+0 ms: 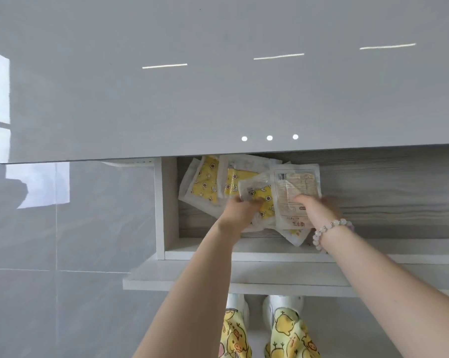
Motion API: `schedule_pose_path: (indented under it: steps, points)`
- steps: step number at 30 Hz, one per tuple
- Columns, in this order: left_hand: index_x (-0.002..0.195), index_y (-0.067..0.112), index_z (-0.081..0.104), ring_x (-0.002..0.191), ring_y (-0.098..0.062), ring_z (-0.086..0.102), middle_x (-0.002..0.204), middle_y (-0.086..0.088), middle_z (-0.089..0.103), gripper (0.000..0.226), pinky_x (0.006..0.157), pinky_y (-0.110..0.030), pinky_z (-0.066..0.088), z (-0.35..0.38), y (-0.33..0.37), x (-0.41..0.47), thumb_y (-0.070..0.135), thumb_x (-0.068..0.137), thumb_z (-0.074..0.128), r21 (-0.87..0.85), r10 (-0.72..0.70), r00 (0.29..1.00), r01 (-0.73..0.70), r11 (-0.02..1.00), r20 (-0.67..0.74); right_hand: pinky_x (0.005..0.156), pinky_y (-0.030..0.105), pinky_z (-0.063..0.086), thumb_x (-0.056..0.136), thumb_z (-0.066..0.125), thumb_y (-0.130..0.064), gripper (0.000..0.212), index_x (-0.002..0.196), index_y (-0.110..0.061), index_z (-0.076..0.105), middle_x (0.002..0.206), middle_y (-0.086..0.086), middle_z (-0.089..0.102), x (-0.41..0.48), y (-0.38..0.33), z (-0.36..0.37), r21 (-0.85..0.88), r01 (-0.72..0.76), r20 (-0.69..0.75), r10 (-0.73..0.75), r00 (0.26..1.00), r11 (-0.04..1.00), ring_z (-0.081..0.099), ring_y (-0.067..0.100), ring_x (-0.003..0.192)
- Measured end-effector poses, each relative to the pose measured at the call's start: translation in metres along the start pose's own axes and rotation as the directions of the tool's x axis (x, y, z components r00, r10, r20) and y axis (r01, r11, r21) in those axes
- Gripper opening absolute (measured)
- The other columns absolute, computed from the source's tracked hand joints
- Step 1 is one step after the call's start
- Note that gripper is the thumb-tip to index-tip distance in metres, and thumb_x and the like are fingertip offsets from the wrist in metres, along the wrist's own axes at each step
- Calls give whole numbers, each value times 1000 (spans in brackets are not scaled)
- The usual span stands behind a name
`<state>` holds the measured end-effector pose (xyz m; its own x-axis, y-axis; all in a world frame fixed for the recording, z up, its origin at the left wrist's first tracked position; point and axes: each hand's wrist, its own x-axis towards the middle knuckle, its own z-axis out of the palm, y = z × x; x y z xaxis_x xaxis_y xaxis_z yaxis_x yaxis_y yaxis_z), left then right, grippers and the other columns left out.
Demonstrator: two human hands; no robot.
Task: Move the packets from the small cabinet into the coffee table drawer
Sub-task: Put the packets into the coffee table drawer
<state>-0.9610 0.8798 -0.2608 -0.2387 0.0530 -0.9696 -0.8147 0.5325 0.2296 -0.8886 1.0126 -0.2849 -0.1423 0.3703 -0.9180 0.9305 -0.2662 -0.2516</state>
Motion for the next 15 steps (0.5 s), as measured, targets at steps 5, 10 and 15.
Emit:
schedule_pose_path:
  steps: [5,10,15]
  points:
    - [104,15,51,67,-7,46,78,5,50,11,61,-19,39,10,0,5,21,95,56,24,66,997,-65,998,-49,74,28,42,84,67,-29,23,102,-17,59,98,1,63,3,1,-5,-88,94,-116,-104,988,992,58,21,84]
    - [93,11,57,66,-15,53,73,0,55,11,55,-23,40,31,-6,7,22,94,53,109,140,966,-119,987,-215,81,30,50,83,65,-28,32,108,-9,60,103,5,66,-1,-1,2,-340,198,-186,-272,944,919,63,27,98]
    - [115,11,50,98,-26,59,107,-5,60,30,80,-32,45,42,-8,4,21,89,60,107,89,928,-53,993,-363,86,34,45,81,69,-29,51,120,-1,51,123,19,48,-1,-3,3,-459,122,-288,-277,917,880,54,36,108]
